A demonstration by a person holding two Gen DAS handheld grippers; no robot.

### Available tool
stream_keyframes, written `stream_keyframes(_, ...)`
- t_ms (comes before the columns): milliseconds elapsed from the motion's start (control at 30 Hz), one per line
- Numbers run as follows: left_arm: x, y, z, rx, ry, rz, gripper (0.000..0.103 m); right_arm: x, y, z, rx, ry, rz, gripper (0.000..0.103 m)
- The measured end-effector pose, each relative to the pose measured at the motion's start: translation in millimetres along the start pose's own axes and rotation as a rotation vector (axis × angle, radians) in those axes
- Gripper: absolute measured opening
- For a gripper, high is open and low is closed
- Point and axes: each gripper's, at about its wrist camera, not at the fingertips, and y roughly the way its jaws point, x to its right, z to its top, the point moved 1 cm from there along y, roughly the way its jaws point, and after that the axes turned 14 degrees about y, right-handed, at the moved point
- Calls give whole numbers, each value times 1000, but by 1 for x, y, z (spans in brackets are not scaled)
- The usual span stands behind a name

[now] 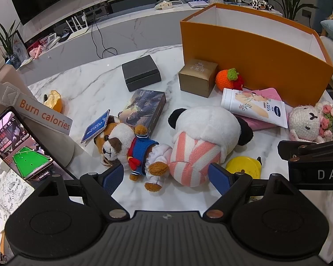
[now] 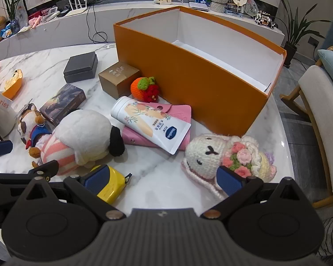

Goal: Organize objects
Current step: 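Lower the left gripper onto the panda plush while the right gripper approaches the crocheted bunny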

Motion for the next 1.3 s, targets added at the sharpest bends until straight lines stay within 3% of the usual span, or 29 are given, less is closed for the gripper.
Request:
stream_keyframes(667, -1, 6, 8, 43, -3, -13, 99, 11, -2, 16, 17, -16, 9, 102)
stream_keyframes(900, 1, 9, 13, 74, 16, -44, 99, 22, -8, 27, 39, -11, 50, 102)
stream_keyframes(1033, 9, 14, 17, 95, 61, -50, 99, 29, -13, 31, 105, -45, 69, 102)
stream_keyframes(1200, 11, 24, 19, 97, 63, -103, 99, 40, -23, 31, 285, -178, 71, 102)
stream_keyframes(1300, 10, 28, 19, 105, 58, -127, 99, 48, -24, 37, 294, -200, 65, 102)
